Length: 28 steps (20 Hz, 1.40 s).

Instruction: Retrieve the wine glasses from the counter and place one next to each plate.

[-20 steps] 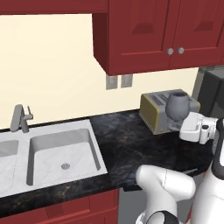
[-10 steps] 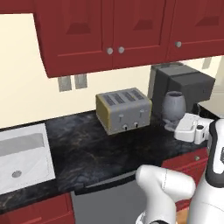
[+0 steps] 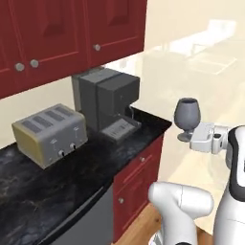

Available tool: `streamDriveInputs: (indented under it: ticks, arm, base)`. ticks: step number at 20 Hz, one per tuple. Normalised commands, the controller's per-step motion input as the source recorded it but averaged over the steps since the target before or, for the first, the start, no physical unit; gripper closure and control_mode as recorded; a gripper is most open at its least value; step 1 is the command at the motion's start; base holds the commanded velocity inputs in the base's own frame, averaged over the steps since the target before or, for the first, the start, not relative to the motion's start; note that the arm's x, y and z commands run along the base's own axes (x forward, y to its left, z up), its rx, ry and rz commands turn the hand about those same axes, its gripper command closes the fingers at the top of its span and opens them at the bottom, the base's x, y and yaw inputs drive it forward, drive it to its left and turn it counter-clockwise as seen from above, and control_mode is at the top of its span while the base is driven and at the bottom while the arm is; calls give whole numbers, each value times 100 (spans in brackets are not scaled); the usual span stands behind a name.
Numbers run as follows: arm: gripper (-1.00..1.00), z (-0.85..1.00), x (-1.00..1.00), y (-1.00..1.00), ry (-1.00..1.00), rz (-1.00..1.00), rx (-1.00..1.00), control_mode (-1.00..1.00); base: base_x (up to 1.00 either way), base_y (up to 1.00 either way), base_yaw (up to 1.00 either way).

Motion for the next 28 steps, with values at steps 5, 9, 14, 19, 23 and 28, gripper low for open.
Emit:
streamDriveInputs:
  ticks: [5,9,14,19,23,28]
  arm:
    - [100,0,0,0,0,0,0,100]
    - [100,0,0,0,0,0,0,100]
    - [100,0,0,0,0,0,0,100]
    - [100,0,0,0,0,0,0,100]
    - [100,0,0,0,0,0,0,100]
    - [100,0,0,0,0,0,0,100]
  base:
    - [-1,0,-100]
    - [0,0,-100]
    - [0,0,-100]
    - [0,0,-100]
    - [0,0,-100]
    - [0,0,-100]
